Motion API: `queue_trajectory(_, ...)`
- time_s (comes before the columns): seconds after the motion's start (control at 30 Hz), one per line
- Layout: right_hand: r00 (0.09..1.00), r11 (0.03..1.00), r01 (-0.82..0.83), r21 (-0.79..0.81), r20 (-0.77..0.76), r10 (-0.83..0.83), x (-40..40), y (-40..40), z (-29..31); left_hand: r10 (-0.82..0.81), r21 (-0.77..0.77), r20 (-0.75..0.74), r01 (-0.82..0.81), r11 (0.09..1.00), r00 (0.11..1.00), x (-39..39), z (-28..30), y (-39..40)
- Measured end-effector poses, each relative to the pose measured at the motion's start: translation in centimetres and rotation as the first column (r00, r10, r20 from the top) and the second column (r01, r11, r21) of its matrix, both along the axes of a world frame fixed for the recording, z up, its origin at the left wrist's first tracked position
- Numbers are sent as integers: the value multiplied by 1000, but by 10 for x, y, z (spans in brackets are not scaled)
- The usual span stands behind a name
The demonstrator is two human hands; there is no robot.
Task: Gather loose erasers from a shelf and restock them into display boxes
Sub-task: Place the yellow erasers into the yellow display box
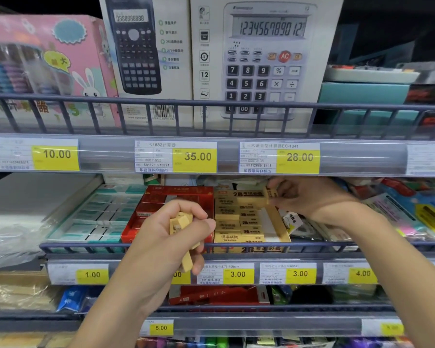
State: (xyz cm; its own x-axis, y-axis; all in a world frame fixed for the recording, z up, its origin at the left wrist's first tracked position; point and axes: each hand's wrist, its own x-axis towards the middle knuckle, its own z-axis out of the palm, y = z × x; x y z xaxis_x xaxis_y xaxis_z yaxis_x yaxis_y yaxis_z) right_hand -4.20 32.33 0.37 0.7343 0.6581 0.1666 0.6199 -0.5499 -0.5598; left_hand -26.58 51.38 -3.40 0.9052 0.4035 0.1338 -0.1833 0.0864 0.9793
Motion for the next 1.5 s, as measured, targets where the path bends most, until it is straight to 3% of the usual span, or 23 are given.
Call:
queue_trajectory(0.17, 992, 968, -9, -252, 117, 40, 3, 14, -2, 4, -10, 2, -4, 1000, 1000, 2, 0, 1)
queue_trajectory(0.27, 979, 947, -16, -321, 186, 80, 4, 23, -4, 1, -6, -8, -1, 1000, 1000, 0, 1, 2)
queue_trajectory(0.4, 926, 876, -32, -482, 314, 207, 1, 35, -7, 11, -13, -18, -12, 1000, 1000, -2, 1, 4)
queue_trajectory(0.77, 885, 837, -116, -535, 328, 332, 0, 33, -9, 8, -22, -7, -8, 1000, 1000, 0, 1, 5)
queue_trajectory(1.13, 951, 947, -98, -307, 252, 180, -2, 21, -9, -24, -13, -15, 24, 1000, 1000, 1, 5, -5)
queue_trajectory(1.27, 968, 976, -212, -54, 128, 218, -33, 14, -2, -15, 5, -14, 15, 1000, 1000, 0, 7, -9)
queue_trajectory(1.4, 860, 835, -509, 210, 172, 480, -78, 9, 8, -29, 1, -6, 29, 1000, 1000, 1, 8, -12)
queue_trajectory(1.5, 755, 722, -652, 230, 280, 593, -99, 16, 6, -70, 11, 9, 70, 997, 997, 3, 10, -18)
